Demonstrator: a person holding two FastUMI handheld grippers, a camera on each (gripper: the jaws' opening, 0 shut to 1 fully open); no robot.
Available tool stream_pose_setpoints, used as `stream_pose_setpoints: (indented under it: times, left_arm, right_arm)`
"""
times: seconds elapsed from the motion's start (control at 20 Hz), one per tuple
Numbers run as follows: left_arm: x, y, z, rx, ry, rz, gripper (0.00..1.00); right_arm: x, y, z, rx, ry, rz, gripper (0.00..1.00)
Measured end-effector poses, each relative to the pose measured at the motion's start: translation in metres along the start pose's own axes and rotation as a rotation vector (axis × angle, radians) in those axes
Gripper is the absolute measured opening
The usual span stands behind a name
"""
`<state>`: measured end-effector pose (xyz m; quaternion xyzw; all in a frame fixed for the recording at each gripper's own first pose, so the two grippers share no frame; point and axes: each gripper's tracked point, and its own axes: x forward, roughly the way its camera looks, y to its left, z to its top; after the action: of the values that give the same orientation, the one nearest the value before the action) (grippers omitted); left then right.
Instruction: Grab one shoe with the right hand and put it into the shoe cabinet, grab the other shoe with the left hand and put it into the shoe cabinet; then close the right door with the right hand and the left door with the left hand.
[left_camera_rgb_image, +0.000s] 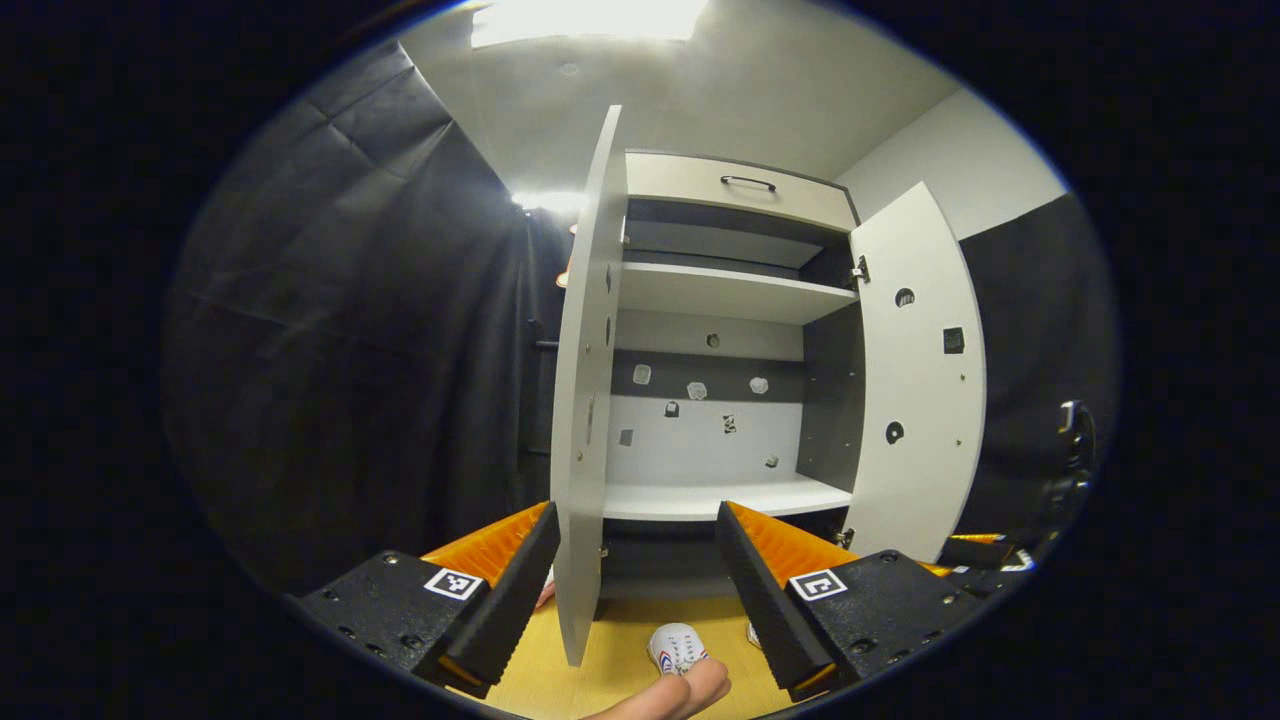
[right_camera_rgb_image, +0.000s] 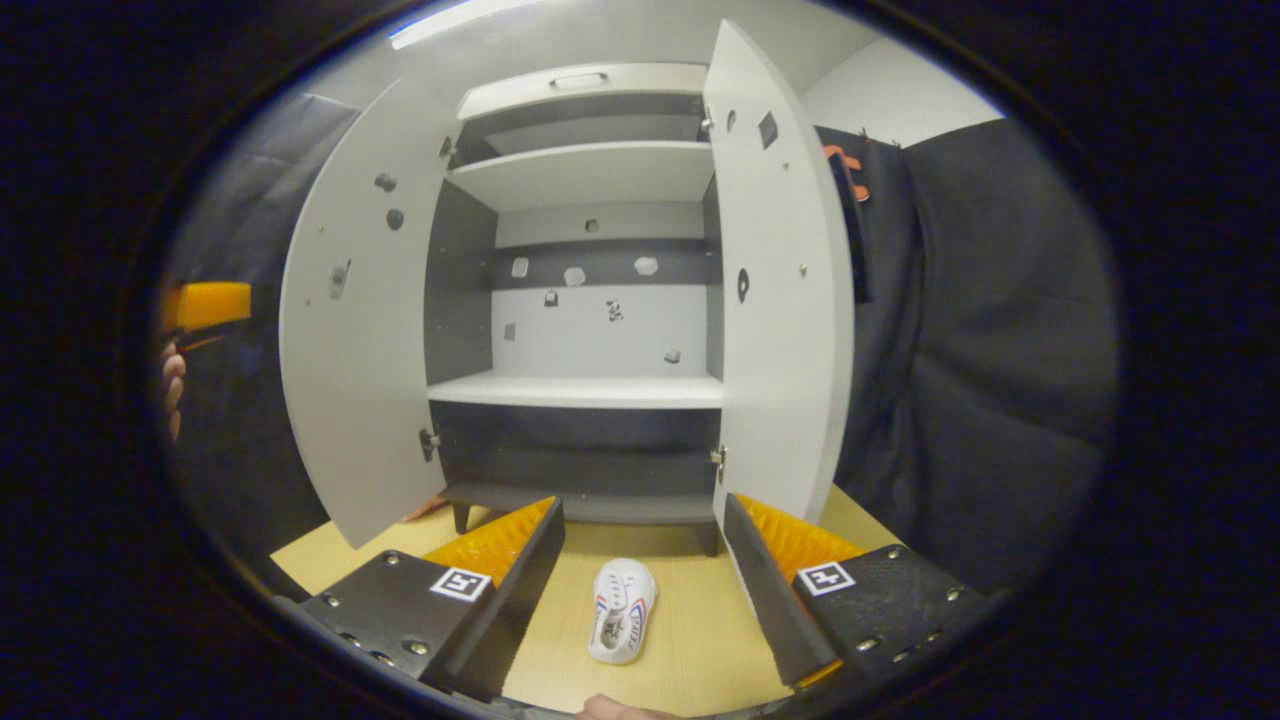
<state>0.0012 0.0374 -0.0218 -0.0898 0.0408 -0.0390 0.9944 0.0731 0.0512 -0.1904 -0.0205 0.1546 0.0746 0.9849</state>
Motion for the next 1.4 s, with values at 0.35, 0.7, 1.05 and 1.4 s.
stream_pose_setpoints:
  times: [0.35, 0.7, 1.05, 1.4]
  left_arm:
    - [-0.022, 0.022, -0.008, 0.012, -0.008, -0.002, 0.95]
    - [-0.032, 0.008, -0.036, 0.008, 0.035, -0.070, 0.96]
    - [-0.026, -0.006, -0.055, 0.042, 0.066, -0.107, 0.96]
    - [-0.007, -0.010, -0.081, 0.048, 0.114, -0.110, 0.96]
  right_arm:
    - [0.068, 0.025, -0.102, 0.009, 0.129, -0.010, 0.94]
    - [0.103, 0.060, -0.215, 0.036, 0.356, 0.004, 0.89]
    - [0.132, 0.049, -0.264, 0.013, 0.443, -0.051, 0.79]
    - [0.133, 0.068, -0.269, -0.016, 0.417, -0.028, 0.24]
